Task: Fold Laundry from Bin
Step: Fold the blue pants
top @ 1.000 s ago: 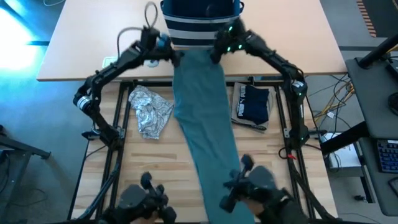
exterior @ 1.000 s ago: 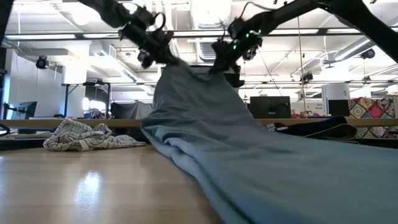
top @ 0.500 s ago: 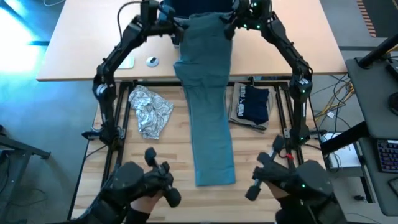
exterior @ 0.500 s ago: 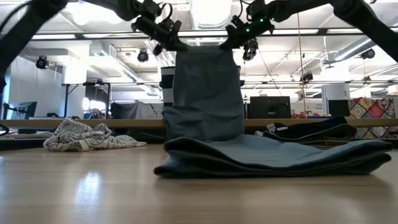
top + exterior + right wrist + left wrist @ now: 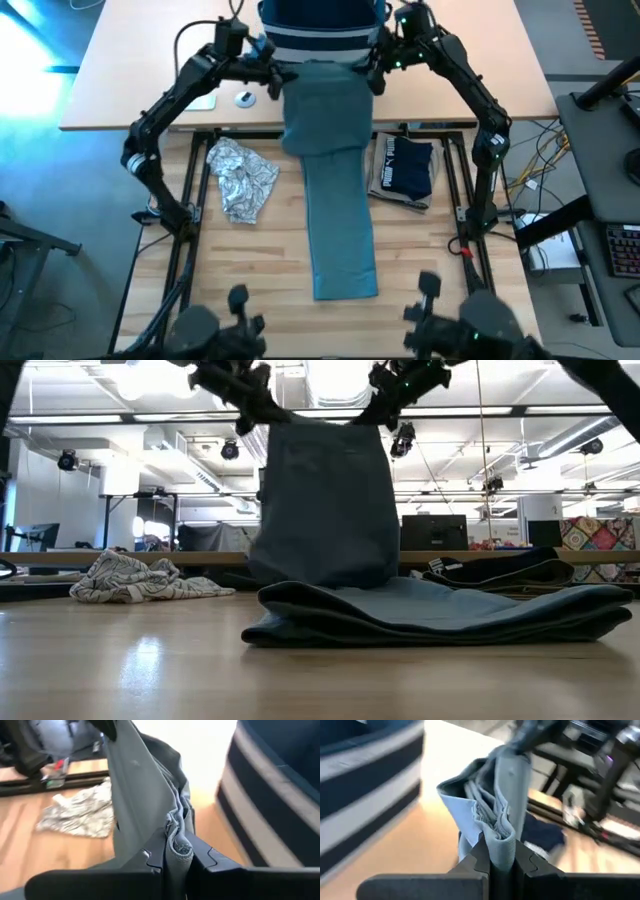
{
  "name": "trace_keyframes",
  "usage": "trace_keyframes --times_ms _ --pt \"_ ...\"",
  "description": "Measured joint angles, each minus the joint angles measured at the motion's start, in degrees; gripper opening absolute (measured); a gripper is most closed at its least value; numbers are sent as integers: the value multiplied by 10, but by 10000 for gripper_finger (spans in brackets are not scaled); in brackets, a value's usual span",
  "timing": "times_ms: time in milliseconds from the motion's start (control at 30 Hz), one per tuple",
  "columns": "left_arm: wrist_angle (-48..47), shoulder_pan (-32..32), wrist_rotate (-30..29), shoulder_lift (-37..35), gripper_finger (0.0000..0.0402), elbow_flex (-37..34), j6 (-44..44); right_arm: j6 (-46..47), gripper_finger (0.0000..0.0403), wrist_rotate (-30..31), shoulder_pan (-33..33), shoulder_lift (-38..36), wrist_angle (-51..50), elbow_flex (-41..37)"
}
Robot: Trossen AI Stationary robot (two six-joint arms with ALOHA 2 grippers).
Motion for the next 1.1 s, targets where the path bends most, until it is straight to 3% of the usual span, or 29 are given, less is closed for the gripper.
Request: trace_keyframes --times_ms 167,433,667,933,1100 --pt "-92 -39 3 -37 3 -7 22 -5 26 -1 38 -49 -12 -64" --pt "-109 -141 3 -72 3 -71 13 59 26 15 107 -190 -1 -260" --pt "-174 -236 7 -79 3 -90 12 167 26 128 230 -293 65 -418" --pt "-201 -343 8 -103 3 -100 -12 267 26 268 380 -351 84 -485" --pt "-200 -415 -45 -92 3 -118 -55 322 26 311 453 -355 92 -548"
